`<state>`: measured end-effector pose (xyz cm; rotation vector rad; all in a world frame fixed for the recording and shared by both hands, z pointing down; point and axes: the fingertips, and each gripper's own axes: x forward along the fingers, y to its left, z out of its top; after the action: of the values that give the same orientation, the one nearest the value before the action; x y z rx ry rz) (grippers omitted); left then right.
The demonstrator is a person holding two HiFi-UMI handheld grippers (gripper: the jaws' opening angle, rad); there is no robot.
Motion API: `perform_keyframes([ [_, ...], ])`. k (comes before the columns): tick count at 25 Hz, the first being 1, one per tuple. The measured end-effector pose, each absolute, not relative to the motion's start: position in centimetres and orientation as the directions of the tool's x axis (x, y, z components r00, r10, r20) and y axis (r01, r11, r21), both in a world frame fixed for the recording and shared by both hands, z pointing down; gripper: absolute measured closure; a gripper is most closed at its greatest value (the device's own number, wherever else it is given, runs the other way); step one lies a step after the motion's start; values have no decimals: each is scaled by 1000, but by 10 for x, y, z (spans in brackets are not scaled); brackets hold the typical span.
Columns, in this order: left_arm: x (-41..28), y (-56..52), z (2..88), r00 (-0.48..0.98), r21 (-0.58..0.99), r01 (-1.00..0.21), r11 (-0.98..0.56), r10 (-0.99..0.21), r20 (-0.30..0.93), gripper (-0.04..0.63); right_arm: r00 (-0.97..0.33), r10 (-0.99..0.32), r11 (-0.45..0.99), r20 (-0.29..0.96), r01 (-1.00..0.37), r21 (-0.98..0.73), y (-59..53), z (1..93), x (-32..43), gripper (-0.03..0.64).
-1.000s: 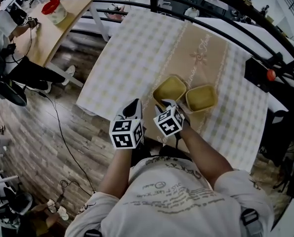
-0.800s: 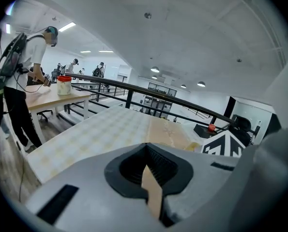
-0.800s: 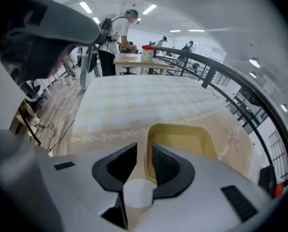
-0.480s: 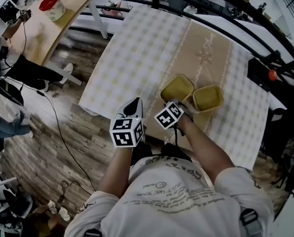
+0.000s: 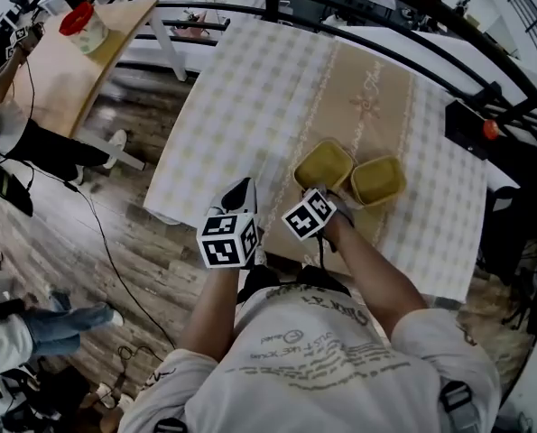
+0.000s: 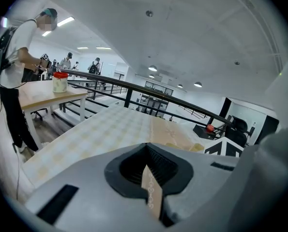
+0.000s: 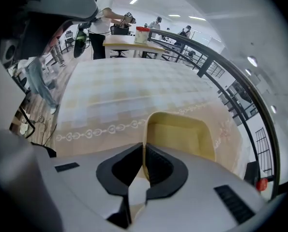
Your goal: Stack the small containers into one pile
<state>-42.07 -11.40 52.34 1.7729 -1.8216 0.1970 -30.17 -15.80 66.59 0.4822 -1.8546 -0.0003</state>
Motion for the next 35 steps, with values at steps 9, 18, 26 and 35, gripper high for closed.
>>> perform_keyframes([
  [9, -417, -127, 512, 97, 278, -959, 45, -873, 477, 591, -248, -375, 890, 893, -365, 272, -166, 640, -304, 598],
  [18, -395, -144, 509, 181, 283, -958, -48, -866, 465, 591, -231, -444, 836, 866, -454, 308, -186, 606, -290, 598],
  [26, -356, -174, 504, 290, 290, -941, -171, -849, 441, 591, -167, -486, 759, 858, -567, 320, -207, 593, -238, 598],
  [35, -301, -202, 502, 406, 283, -909, -306, -805, 433, 591, -82, -513, 661, 854, -672, 333, -219, 593, -176, 598],
])
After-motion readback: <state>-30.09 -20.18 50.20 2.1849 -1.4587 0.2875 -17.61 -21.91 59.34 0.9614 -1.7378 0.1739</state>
